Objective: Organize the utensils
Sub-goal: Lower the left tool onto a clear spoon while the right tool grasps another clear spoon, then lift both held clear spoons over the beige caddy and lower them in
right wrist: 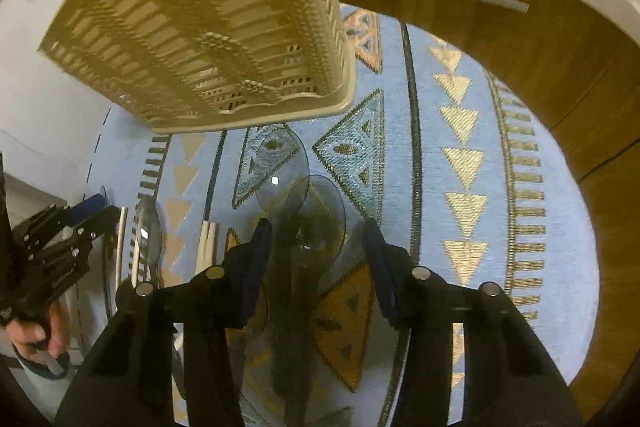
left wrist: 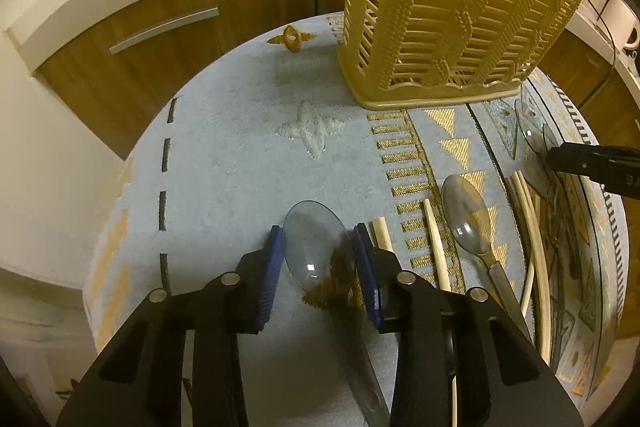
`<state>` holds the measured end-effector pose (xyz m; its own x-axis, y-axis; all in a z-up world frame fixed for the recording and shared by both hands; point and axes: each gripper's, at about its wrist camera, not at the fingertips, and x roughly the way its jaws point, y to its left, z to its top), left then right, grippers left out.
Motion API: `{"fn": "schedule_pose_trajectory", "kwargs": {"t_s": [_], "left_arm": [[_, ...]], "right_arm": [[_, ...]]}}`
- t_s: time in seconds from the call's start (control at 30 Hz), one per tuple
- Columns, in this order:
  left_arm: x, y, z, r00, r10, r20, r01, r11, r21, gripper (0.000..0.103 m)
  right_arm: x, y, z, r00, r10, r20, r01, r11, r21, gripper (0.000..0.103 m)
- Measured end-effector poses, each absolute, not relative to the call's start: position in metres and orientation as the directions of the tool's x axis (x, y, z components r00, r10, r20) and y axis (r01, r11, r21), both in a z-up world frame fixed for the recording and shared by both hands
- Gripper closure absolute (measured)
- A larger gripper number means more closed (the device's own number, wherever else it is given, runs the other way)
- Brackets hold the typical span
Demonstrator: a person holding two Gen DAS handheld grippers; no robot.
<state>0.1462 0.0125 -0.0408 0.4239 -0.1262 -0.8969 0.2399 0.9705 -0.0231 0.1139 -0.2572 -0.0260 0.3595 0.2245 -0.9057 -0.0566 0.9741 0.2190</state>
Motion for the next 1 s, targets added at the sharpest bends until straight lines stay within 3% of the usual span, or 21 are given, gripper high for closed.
{"fn": "schedule_pose_trajectory", "kwargs": {"t_s": [0.3, 0.57, 0.83, 1.0], "left_arm": [[0.148, 0.007, -0.043, 0.439, -0.108, -0.892, 0.233, 0.972, -0.003, 0.069], [0.137, 0.001, -0.039, 0.488, -0.146, -0.861, 0.229, 0.973, -0.035, 0.07], [0.111, 0.013, -0.006, 0.581, -0.26, -0.771, 0.24, 0.96, -0.142, 0.07], [0.093, 0.019, 0.021, 0.643, -0.317, -0.697, 0.275, 0.945, -0.177, 0.07]], "right_arm": [[0.127, -0.243, -0.024, 0.354, 0.162, -0.921, -0.073, 0.987, 0.146, 0.072], [0.108, -0.243, -0.019, 0.393, 0.166, -0.904, -0.073, 0.986, 0.15, 0.073], [0.078, -0.268, 0.004, 0.49, 0.272, -0.828, -0.124, 0.962, 0.243, 0.073], [0.036, -0.279, 0.036, 0.592, 0.347, -0.728, -0.231, 0.938, 0.259, 0.073]]}}
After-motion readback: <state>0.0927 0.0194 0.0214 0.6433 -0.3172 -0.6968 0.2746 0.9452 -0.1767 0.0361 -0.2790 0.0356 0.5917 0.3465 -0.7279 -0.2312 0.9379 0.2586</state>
